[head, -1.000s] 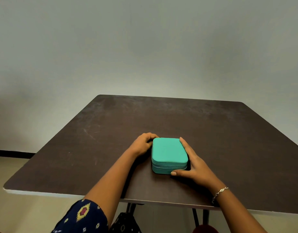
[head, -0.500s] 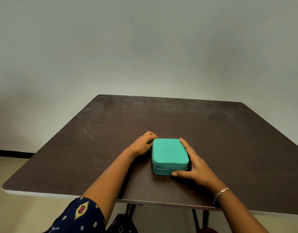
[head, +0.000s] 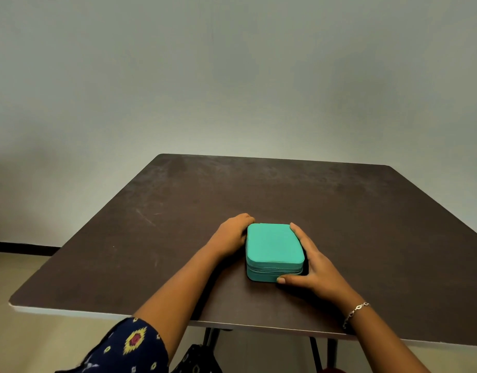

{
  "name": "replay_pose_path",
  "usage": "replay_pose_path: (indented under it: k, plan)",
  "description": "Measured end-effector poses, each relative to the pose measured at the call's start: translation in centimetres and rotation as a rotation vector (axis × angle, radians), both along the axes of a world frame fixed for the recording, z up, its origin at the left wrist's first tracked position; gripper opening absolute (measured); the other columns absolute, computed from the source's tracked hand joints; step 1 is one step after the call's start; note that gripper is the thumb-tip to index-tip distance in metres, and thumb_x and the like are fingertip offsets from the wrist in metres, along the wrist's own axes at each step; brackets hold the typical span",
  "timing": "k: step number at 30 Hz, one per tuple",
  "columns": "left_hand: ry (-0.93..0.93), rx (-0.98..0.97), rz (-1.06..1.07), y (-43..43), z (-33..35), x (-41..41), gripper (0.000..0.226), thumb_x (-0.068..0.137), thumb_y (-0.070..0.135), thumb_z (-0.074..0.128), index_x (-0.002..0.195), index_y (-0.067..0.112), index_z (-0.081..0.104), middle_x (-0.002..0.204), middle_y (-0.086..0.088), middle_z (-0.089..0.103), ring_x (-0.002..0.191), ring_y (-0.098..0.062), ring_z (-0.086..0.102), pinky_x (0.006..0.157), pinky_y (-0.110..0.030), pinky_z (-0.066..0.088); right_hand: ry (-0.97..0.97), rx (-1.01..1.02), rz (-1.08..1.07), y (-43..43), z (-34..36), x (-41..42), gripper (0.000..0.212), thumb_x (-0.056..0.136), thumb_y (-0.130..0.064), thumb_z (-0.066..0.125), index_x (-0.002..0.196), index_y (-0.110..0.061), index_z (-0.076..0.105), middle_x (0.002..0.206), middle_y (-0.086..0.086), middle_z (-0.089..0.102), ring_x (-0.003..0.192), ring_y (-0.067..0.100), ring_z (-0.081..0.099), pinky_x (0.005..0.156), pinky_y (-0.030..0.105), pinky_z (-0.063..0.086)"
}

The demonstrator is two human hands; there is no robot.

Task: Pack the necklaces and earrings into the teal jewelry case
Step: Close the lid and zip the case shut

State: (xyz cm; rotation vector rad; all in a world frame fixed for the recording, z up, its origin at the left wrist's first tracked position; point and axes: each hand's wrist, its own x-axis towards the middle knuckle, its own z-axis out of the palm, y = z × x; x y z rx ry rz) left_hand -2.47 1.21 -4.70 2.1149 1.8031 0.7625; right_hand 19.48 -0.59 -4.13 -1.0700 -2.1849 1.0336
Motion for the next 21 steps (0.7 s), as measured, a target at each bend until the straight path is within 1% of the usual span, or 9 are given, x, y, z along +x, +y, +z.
replay_pose_path:
  k: [2, 4, 5, 8, 11, 13, 16, 19, 21]
  plan:
    - [-0.071, -0.02, -0.007, 0.1, -0.3, -0.2, 0.018, 0.091, 0.007, 0.046, 0.103, 0.004, 0.059, 0.108, -0.01, 0.059, 0.1, -0.025, 0.055, 0.081, -0.028, 0.039, 0.001, 0.002, -0.003, 0.0, 0.0, 0.0, 0.101, 0.067, -0.031, 0.079, 0.135, -0.046, 0.006, 0.148, -0.016, 0.019, 0.13, 0.003, 0.025, 0.107, 0.026, 0.026]
    - [-0.176, -0.144, -0.043, 0.3, 0.4, -0.5, 0.025, 0.093, 0.003, 0.043, 0.112, 0.007, 0.059, 0.118, -0.006, 0.057, 0.109, -0.019, 0.053, 0.091, -0.028, 0.04, 0.003, 0.002, -0.004, 0.1, 0.0, 0.0, 0.101, 0.067, -0.032, 0.08, 0.134, -0.047, 0.006, 0.149, -0.015, 0.02, 0.131, 0.004, 0.026, 0.108, 0.027, 0.027]
    - [-0.188, -0.208, -0.083, 0.4, 0.9, -0.5, 0.03, 0.093, 0.0, 0.04, 0.116, 0.007, 0.058, 0.121, -0.005, 0.055, 0.111, -0.015, 0.05, 0.095, -0.027, 0.039, 0.003, -0.002, -0.003, 0.1, -0.1, 0.0, 0.101, 0.067, -0.031, 0.08, 0.134, -0.047, 0.006, 0.149, -0.014, 0.021, 0.132, 0.005, 0.026, 0.108, 0.028, 0.027]
    - [-0.097, -0.326, -0.19, 0.9, 2.6, -0.6, 0.037, 0.092, -0.006, 0.038, 0.12, 0.008, 0.058, 0.12, -0.003, 0.05, 0.107, -0.01, 0.045, 0.095, -0.022, 0.035, 0.003, -0.013, 0.001, 0.2, -0.1, 0.0, 0.1, 0.067, -0.031, 0.079, 0.134, -0.047, 0.006, 0.148, -0.014, 0.021, 0.13, 0.005, 0.027, 0.108, 0.03, 0.028]
    - [0.03, -0.364, -0.215, 1.8, 3.3, -0.8, 0.033, 0.092, -0.001, 0.043, 0.118, 0.012, 0.06, 0.125, -0.01, 0.05, 0.114, -0.021, 0.048, 0.102, -0.032, 0.037, 0.002, -0.013, 0.004, 0.2, 0.0, 0.0, 0.097, 0.068, -0.03, 0.079, 0.133, -0.047, 0.009, 0.147, -0.015, 0.021, 0.128, 0.004, 0.027, 0.108, 0.03, 0.029]
    - [0.084, -0.39, -0.226, 2.3, 3.6, -1.1, 0.027, 0.092, 0.001, 0.045, 0.114, 0.007, 0.061, 0.121, -0.011, 0.054, 0.106, -0.02, 0.051, 0.097, -0.033, 0.04, 0.004, -0.014, 0.001, 0.2, -0.1, 0.0, 0.097, 0.067, -0.03, 0.08, 0.132, -0.048, 0.009, 0.146, -0.015, 0.022, 0.129, 0.004, 0.027, 0.109, 0.03, 0.029]
    - [0.082, -0.433, -0.27, 2.5, 4.4, -1.0, 0.018, 0.093, 0.002, 0.045, 0.103, 0.003, 0.06, 0.107, -0.008, 0.059, 0.088, -0.013, 0.051, 0.084, -0.029, 0.038, 0.013, -0.017, -0.002, 0.2, -0.1, 0.0, 0.099, 0.067, -0.028, 0.08, 0.133, -0.048, 0.008, 0.142, -0.018, 0.024, 0.129, 0.003, 0.027, 0.106, 0.025, 0.028]
    - [0.152, -0.457, -0.33, 2.4, 5.2, -0.4, 0.03, 0.094, 0.0, 0.041, 0.119, 0.006, 0.055, 0.102, 0.002, 0.049, 0.092, -0.009, 0.044, 0.084, -0.02, 0.034, 0.021, -0.02, -0.004, 0.2, -0.2, 0.0, 0.099, 0.068, -0.027, 0.08, 0.133, -0.048, 0.009, 0.138, -0.021, 0.025, 0.126, 0.001, 0.028, 0.102, 0.02, 0.028]
    - [0.204, -0.457, -0.343, 2.6, 5.3, -0.1, 0.033, 0.094, 0.001, 0.042, 0.124, 0.01, 0.054, 0.101, 0.004, 0.044, 0.096, -0.009, 0.042, 0.089, -0.022, 0.034, 0.02, -0.02, -0.006, 0.3, -0.2, 0.0, 0.097, 0.067, -0.027, 0.08, 0.133, -0.048, 0.011, 0.137, -0.022, 0.025, 0.126, 0.001, 0.029, 0.102, 0.021, 0.029]
